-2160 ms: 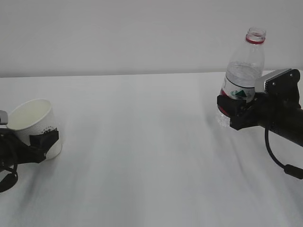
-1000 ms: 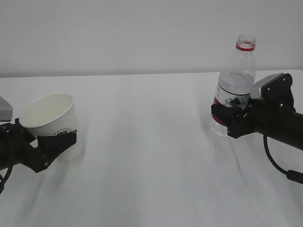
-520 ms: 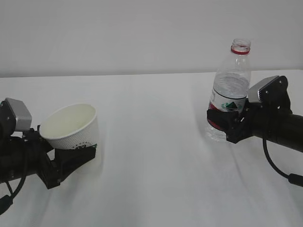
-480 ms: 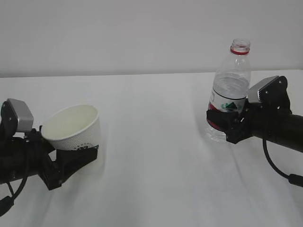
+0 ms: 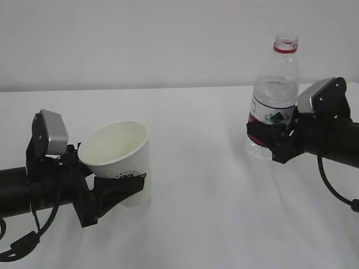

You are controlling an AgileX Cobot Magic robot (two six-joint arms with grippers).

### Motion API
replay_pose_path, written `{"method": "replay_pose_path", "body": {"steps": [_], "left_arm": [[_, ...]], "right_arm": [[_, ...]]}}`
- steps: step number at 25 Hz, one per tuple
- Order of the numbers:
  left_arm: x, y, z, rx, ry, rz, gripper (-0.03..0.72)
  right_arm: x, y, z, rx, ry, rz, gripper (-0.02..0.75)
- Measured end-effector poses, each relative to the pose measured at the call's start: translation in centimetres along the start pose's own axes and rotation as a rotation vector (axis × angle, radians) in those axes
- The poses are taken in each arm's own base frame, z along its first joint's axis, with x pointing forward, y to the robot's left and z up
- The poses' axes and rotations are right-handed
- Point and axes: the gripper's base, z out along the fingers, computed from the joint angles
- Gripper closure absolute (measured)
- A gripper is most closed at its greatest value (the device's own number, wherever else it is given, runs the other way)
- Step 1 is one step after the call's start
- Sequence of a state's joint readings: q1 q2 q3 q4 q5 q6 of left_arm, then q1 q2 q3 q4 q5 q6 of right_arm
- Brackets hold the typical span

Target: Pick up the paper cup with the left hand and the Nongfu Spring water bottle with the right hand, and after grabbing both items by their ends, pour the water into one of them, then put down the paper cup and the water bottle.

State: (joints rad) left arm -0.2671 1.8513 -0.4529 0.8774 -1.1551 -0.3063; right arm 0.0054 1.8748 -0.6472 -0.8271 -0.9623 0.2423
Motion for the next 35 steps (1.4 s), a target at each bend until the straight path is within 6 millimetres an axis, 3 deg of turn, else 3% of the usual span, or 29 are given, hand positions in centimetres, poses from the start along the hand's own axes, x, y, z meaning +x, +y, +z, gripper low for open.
{"method": "replay_pose_path", "body": {"steps": [14, 35], "left_arm": [[-1.2, -4.0, 3.2, 0.185, -0.014, 0.009, 0.141], [-1.2, -8.2, 4.5, 0.327, 0.004, 0.016, 0.141]], "right_arm": [[-0.9, 0.6, -0.5, -0.064, 0.014, -0.026, 0.267], [-4.1, 1.5, -2.1, -0.128, -0.025, -0.084, 0.267]]}}
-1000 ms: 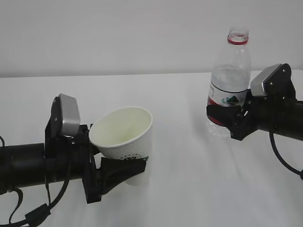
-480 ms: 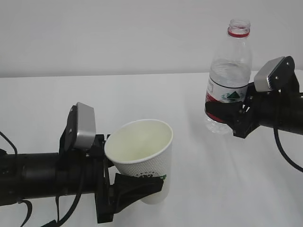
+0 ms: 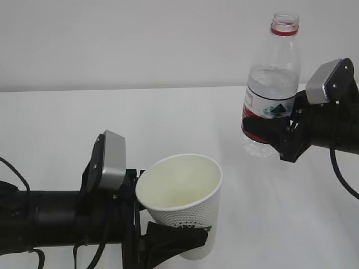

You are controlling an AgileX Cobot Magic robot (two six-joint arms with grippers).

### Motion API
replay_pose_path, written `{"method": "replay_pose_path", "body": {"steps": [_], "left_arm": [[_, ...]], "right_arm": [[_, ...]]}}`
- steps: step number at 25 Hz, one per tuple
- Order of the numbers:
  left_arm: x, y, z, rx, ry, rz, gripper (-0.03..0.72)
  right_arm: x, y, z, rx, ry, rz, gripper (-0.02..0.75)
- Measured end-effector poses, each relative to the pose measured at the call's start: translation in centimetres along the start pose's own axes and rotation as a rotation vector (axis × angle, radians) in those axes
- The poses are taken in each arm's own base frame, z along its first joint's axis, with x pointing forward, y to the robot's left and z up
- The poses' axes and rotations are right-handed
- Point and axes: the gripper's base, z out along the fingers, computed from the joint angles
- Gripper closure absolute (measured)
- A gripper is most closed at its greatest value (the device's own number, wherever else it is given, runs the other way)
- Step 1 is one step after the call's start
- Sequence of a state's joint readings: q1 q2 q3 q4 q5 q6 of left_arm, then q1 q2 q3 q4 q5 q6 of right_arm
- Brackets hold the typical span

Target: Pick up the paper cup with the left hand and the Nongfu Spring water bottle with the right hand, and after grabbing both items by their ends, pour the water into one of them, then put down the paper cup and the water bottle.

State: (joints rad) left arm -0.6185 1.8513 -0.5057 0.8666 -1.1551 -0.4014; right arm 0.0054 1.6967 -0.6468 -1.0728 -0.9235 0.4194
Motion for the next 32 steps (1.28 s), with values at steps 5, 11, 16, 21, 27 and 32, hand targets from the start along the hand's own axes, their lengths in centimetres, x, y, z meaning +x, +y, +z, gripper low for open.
{"method": "replay_pose_path", "body": {"steps": [5, 11, 16, 21, 27, 32], "left_arm": [[0.0, -0.1, 0.0, 0.002, 0.000, -0.002, 0.141], [0.0, -0.1, 0.0, 0.010, 0.003, 0.001, 0.141], [0.1, -0.3, 0.0, 0.029, 0.012, 0.010, 0.141], [0.1, -0.4, 0.1, 0.036, 0.015, 0.013, 0.141], [0.2, -0.5, 0.1, 0.047, 0.019, 0.018, 0.142], [0.2, -0.5, 0.1, 0.050, 0.020, 0.023, 0.142]], "right_arm": [[-0.5, 0.8, 0.4, -0.030, 0.005, -0.019, 0.267], [-0.5, 2.5, 1.5, -0.078, 0.061, -0.050, 0.267], [-0.7, 3.5, 2.0, -0.111, 0.059, -0.074, 0.267], [-0.9, 4.3, 2.4, -0.139, 0.054, -0.090, 0.267], [-1.2, 4.5, 2.6, -0.152, 0.046, -0.106, 0.267], [-2.3, 3.8, 3.1, -0.143, 0.020, -0.146, 0.267]]}}
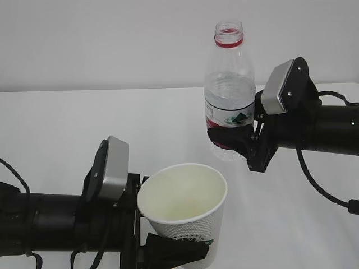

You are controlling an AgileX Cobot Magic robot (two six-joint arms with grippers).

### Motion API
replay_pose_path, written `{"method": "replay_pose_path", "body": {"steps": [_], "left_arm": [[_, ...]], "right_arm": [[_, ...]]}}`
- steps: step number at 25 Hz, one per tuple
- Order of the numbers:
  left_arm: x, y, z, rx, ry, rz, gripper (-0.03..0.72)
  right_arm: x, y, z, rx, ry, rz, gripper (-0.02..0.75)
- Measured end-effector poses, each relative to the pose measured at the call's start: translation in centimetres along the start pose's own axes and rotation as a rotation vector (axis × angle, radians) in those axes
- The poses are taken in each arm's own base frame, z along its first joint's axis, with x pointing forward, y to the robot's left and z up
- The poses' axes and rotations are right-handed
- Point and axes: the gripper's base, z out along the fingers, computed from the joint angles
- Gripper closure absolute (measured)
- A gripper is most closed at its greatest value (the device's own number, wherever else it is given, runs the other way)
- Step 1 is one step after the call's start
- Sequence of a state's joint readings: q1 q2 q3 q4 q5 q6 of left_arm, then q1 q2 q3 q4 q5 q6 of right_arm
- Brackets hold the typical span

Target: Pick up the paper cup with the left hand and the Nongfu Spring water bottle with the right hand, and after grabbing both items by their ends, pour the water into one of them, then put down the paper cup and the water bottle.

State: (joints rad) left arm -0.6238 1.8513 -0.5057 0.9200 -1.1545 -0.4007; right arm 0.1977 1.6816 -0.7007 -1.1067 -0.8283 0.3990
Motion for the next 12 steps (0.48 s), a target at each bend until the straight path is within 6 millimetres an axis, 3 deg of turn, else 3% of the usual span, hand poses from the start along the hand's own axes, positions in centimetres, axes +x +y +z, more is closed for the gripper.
{"method": "replay_pose_path", "body": {"steps": [12], "left_arm": [[-0.44, 0.51, 0.60, 0.024, 0.034, 0.070, 0.145]], "right_arm": [[-0.83, -0.48, 0.63, -0.007, 0.026, -0.079, 0.267]]}}
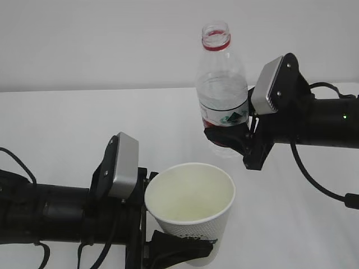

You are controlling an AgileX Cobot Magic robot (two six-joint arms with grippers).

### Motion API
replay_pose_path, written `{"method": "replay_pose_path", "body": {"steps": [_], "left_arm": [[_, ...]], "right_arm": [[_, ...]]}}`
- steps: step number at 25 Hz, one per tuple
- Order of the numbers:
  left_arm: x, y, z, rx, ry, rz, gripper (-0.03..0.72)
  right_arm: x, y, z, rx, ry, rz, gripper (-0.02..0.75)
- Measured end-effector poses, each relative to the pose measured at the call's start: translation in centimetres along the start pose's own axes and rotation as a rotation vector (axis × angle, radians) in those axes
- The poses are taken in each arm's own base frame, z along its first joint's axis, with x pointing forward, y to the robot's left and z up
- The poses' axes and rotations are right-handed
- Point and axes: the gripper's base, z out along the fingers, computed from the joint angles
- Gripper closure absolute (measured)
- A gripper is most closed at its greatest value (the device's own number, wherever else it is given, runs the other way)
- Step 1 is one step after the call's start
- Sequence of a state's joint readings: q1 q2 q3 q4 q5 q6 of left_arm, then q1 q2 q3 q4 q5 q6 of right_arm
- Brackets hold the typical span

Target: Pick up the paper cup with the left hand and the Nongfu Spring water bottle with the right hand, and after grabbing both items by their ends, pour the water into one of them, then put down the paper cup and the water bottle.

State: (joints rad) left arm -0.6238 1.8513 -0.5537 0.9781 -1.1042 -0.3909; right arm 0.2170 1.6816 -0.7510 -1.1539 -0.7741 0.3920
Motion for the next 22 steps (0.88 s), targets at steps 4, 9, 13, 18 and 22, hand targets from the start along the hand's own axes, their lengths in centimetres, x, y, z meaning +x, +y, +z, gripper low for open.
{"method": "replay_pose_path", "body": {"steps": [4, 9, 13, 18, 22], "left_arm": [[-0.44, 0.45, 0.34, 0.004, 0.004, 0.029, 0.145], [-0.46, 0.51, 0.39, 0.004, 0.009, 0.029, 0.149], [-0.44, 0.51, 0.39, 0.003, 0.011, 0.005, 0.150], [-0.44, 0.51, 0.39, 0.003, 0.011, -0.001, 0.151], [-0.44, 0.51, 0.39, 0.003, 0.011, -0.001, 0.151]], "right_arm": [[-0.29, 0.70, 0.58, -0.025, 0.020, -0.057, 0.267], [-0.52, 0.61, 0.68, -0.021, 0.013, -0.096, 0.267], [-0.54, 0.56, 0.69, -0.019, 0.013, -0.130, 0.267], [-0.55, 0.54, 0.69, -0.017, 0.012, -0.194, 0.267], [-0.65, 0.32, 0.69, 0.008, 0.004, -0.232, 0.267]]}}
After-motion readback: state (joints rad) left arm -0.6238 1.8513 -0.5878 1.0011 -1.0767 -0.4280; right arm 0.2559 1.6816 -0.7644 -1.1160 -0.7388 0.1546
